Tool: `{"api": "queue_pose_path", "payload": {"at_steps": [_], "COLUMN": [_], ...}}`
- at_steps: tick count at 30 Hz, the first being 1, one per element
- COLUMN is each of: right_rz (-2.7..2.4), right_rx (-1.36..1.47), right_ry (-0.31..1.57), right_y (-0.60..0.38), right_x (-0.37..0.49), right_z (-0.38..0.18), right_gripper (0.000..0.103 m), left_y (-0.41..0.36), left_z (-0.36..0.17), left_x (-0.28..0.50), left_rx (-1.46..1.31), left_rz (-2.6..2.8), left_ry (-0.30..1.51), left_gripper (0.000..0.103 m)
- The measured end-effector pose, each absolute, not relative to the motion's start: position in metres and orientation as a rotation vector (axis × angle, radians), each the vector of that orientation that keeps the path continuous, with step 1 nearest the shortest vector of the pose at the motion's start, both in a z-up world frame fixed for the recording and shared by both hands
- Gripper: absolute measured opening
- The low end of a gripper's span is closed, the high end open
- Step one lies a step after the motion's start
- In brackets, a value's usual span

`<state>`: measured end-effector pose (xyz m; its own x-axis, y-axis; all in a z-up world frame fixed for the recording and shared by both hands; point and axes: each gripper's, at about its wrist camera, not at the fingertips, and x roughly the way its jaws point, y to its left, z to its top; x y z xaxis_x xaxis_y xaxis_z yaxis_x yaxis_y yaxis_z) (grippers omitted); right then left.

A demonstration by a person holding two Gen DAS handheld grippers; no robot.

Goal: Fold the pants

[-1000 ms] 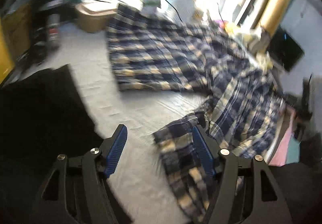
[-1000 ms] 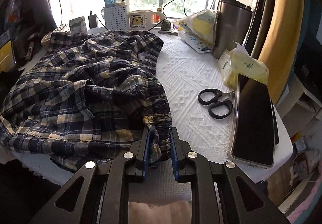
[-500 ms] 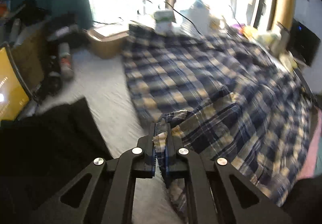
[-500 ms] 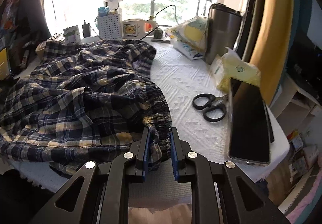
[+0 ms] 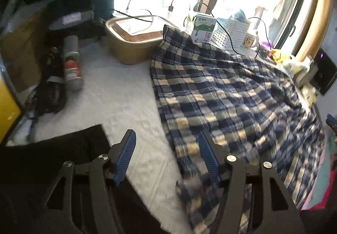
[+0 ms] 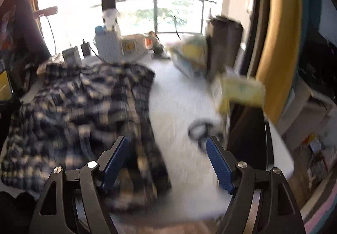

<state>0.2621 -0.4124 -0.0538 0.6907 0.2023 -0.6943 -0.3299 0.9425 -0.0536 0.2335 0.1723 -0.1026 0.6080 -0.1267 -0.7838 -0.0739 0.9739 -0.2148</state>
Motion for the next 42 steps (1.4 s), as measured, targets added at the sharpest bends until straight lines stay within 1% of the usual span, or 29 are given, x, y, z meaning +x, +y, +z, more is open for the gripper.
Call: {"api": "queue_pose_path", "payload": {"at_steps": [2,5,7,12,13,14,15,16,17,20,22,28,30,32,33,35,37,42], "right_rz": [0.353,0.439,0.496,0.518,0.525,0.527,0.528,0.530,0.534,0.478,0.428,0.372,0.374,0.370,0.371,0.376,0.383,0.398], "right_rx": [-0.234,-0.253,-0.241,-0.287,-0.315,-0.333,-0.364,-0.406,-0.440,-0.540,-0.570,-0.545,-0.522,-0.500,-0.483,-0.455,-0.442,-0.433], "right_ry": [0.746,0.791,0.864,0.942,0.963,0.974,0.989,0.998,0.988,0.921,0.879,0.871,0.867,0.866,0.862,0.843,0.817,0.764], "right_y": [-0.392,-0.366,-0.348,-0.310,-0.303,-0.299,-0.295,-0.290,-0.287,-0.280,-0.279,-0.285,-0.287,-0.291,-0.295,-0.299,-0.305,-0.321], "right_x": [0.293,0.345,0.385,0.450,0.461,0.467,0.472,0.476,0.478,0.484,0.494,0.526,0.526,0.523,0.521,0.513,0.496,0.444], "right_z": [-0.047,-0.055,-0.070,-0.099,-0.107,-0.112,-0.119,-0.124,-0.125,-0.120,-0.116,-0.128,-0.127,-0.122,-0.118,-0.109,-0.099,-0.078], "right_gripper": [0.078,0.078,0.078,0.078,0.074,0.053,0.040,0.032,0.026,0.020,0.019,0.020,0.022,0.036,0.040,0.062,0.066,0.066], "left_y": [0.174,0.163,0.153,0.136,0.133,0.130,0.131,0.130,0.130,0.131,0.132,0.143,0.147,0.151,0.152,0.154,0.151,0.134], "left_z": [-0.111,-0.125,-0.131,-0.132,-0.132,-0.133,-0.134,-0.134,-0.134,-0.135,-0.136,-0.136,-0.134,-0.131,-0.127,-0.118,-0.108,-0.088], "left_x": [0.249,0.272,0.280,0.282,0.281,0.282,0.283,0.283,0.283,0.289,0.295,0.308,0.310,0.307,0.303,0.291,0.275,0.230], "left_rx": [-0.245,-0.215,-0.186,-0.106,-0.085,-0.068,-0.057,-0.048,-0.042,-0.035,-0.029,-0.031,-0.039,-0.058,-0.069,-0.083,-0.084,-0.084], "left_rz": [-0.048,-0.066,-0.059,-0.006,0.004,0.009,0.014,0.017,0.019,0.030,0.040,0.088,0.107,0.122,0.125,0.124,0.119,0.110], "left_ry": [0.945,1.005,1.019,1.012,1.011,1.010,1.013,1.015,1.017,1.024,1.029,1.019,1.022,1.012,1.002,0.973,0.943,0.891], "left_gripper": [0.062,0.062,0.062,0.062,0.062,0.062,0.062,0.062,0.062,0.062,0.062,0.062,0.062,0.062,0.062,0.062,0.062,0.062]}}
